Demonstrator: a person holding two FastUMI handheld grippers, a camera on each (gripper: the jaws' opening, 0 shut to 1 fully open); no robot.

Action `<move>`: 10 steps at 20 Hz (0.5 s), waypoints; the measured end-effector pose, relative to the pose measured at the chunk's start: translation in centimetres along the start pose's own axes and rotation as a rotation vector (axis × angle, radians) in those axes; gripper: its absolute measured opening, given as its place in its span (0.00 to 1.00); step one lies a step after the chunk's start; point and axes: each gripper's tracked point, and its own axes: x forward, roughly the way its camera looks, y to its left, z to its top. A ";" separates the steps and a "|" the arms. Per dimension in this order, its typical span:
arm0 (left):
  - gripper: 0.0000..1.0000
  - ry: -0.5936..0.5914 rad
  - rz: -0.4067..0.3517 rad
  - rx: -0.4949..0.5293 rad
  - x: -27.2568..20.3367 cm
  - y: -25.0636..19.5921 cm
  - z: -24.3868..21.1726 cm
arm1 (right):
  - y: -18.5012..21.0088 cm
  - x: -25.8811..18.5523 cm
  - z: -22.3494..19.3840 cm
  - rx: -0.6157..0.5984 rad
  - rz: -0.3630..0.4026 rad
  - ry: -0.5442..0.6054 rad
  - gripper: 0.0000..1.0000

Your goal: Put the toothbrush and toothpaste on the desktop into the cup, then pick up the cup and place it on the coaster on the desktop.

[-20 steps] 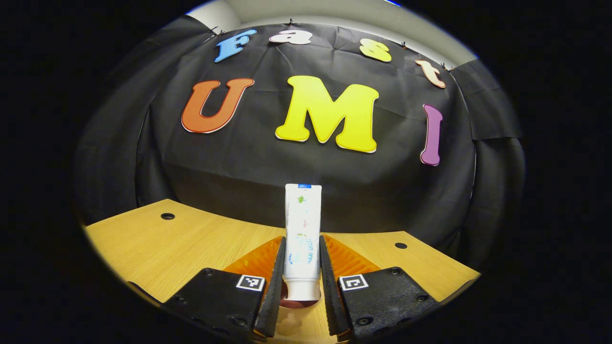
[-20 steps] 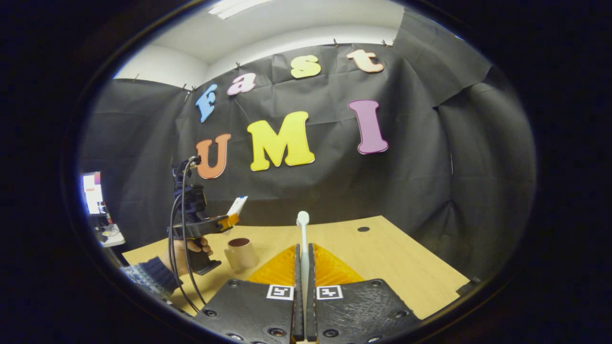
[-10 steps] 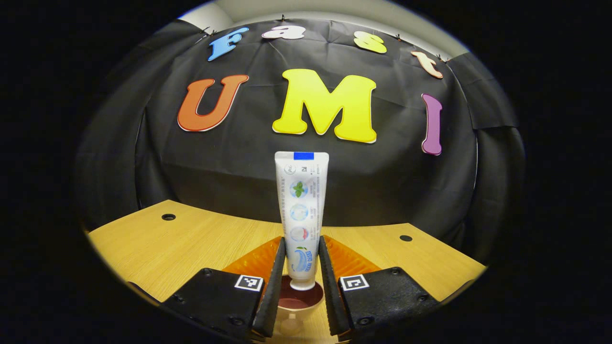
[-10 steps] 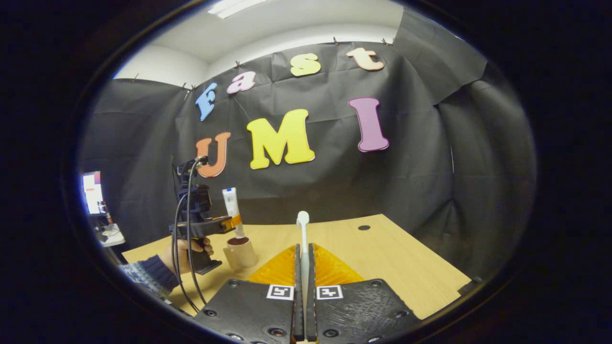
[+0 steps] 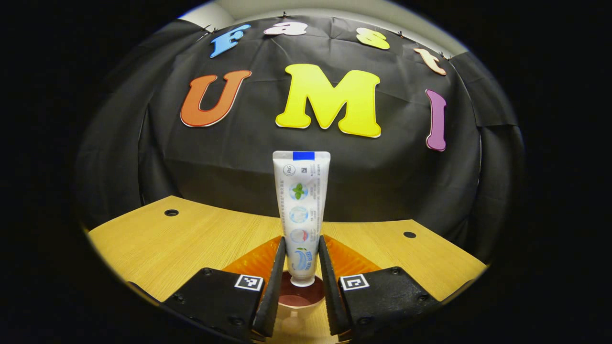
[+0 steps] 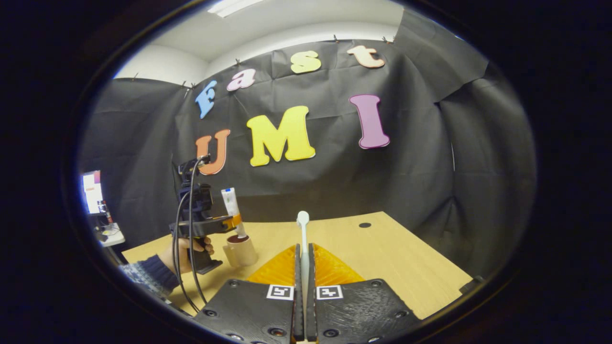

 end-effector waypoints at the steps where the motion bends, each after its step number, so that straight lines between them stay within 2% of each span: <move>1: 0.45 0.003 0.006 0.004 0.1 0.2 0.0 | 0.1 0.1 -0.1 0.000 0.001 0.003 0.02; 5: 0.46 -0.032 0.024 0.009 -0.2 0.5 1.0 | 0.0 0.1 -0.1 0.000 0.001 0.005 0.02; 10: 0.42 -0.022 0.029 0.033 -0.6 0.7 0.8 | 0.2 0.0 -0.5 -0.009 0.001 0.006 0.02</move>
